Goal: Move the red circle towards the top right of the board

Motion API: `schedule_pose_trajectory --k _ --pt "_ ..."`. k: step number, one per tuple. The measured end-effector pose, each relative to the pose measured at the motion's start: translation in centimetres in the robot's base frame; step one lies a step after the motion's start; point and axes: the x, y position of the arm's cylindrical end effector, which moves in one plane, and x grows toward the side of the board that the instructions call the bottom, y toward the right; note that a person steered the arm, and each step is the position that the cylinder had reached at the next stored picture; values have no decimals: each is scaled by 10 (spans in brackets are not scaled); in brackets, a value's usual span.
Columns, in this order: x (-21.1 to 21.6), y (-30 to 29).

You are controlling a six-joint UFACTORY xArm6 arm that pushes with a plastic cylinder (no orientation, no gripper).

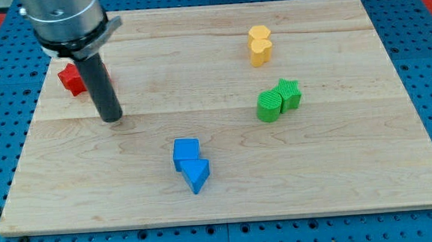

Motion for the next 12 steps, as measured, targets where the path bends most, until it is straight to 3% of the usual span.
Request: schedule_pose_trajectory --k 3,6,9,10,11,12 --pt "15 -23" --pt "-53 -58" --pt "-78 -25" --pt "-80 26" --pt "-123 73" --pt "-152 46"
